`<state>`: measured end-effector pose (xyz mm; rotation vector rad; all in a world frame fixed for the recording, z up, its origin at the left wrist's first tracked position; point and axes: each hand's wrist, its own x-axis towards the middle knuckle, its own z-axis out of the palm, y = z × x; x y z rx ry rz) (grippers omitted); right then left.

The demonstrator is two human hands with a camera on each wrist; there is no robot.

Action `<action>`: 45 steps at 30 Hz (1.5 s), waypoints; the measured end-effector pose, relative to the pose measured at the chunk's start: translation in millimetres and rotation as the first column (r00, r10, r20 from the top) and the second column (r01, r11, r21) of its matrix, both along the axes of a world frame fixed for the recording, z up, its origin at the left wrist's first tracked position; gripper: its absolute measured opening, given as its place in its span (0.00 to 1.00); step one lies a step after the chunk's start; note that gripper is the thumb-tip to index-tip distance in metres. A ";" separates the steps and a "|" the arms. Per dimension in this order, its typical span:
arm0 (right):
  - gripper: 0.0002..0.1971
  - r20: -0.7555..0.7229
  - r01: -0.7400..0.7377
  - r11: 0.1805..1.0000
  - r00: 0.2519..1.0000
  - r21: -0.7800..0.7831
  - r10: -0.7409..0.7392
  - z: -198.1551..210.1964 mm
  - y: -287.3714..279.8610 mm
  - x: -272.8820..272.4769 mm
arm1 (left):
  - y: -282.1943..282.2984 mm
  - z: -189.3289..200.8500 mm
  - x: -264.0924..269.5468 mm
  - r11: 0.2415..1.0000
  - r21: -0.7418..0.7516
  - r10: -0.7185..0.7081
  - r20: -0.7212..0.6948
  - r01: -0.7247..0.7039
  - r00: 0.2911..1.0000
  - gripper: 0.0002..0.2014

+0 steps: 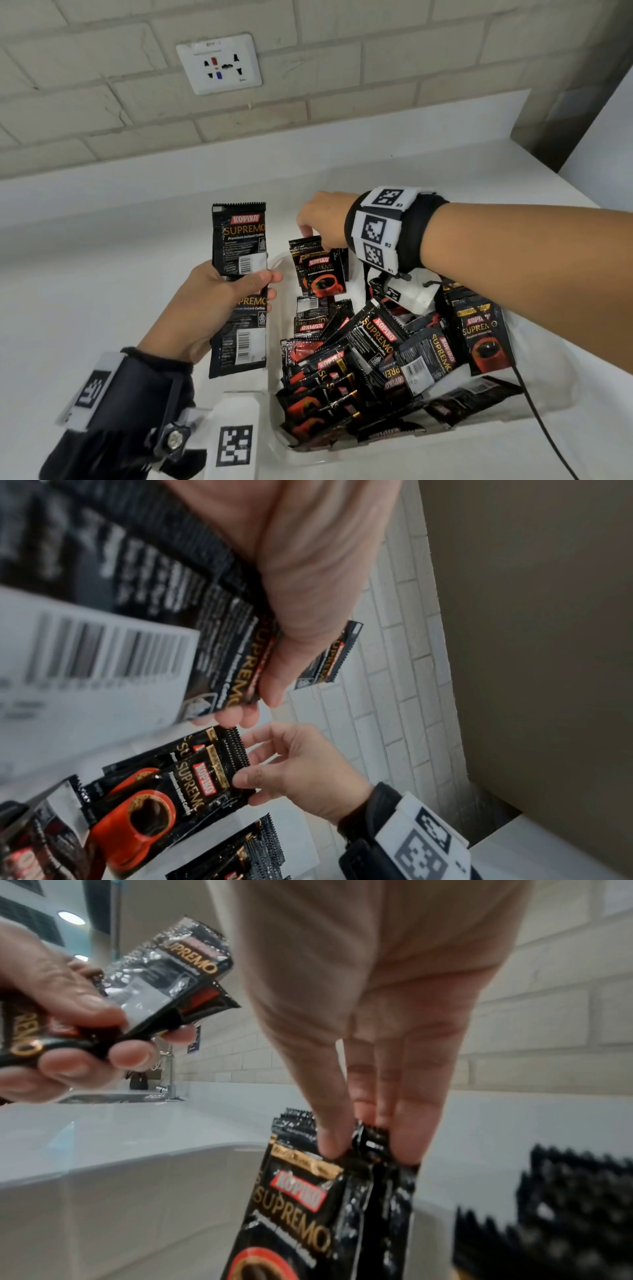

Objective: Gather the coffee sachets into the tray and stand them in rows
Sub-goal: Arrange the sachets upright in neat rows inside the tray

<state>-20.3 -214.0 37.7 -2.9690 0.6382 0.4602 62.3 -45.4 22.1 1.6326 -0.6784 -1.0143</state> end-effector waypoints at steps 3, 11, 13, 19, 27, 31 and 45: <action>0.18 0.071 0.027 0.998 0.997 0.057 -0.031 -8.2 -0.3 1.9 | 0.6 0.1 0.4 1.000 -0.011 0.008 -0.011 -0.008 1.000 0.12; 0.17 0.245 0.092 0.995 0.965 0.039 -0.099 13.3 -10.5 -7.1 | -4.8 1.9 -8.1 0.997 -0.071 -0.031 -0.182 0.018 0.983 0.09; 0.13 0.314 0.122 0.992 0.941 0.030 -0.125 31.8 -8.2 -19.6 | -9.7 5.4 -14.1 0.990 -0.136 -0.002 -0.244 -0.032 0.970 0.07; 0.16 0.300 0.114 0.809 0.891 0.576 -0.340 53.9 33.0 -73.7 | -30.4 23.7 -38.8 0.901 -0.368 0.043 -0.450 -0.229 0.892 0.08; 0.07 0.199 0.004 0.265 0.650 0.964 -0.734 2.1 70.7 -130.8 | -40.4 19.3 -97.9 0.879 -0.383 0.062 -0.496 -0.283 0.866 0.09; 0.09 0.158 -0.038 0.172 0.620 0.984 -0.768 -15.1 76.8 -157.7 | -36.8 12.0 -111.0 0.893 -0.305 0.129 -0.530 -0.330 0.838 0.12; 0.13 0.349 -0.116 0.330 0.395 0.937 -0.850 -25.9 89.6 -193.3 | -21.9 -5.8 -140.6 0.950 -0.312 -0.051 -0.066 0.028 0.997 0.10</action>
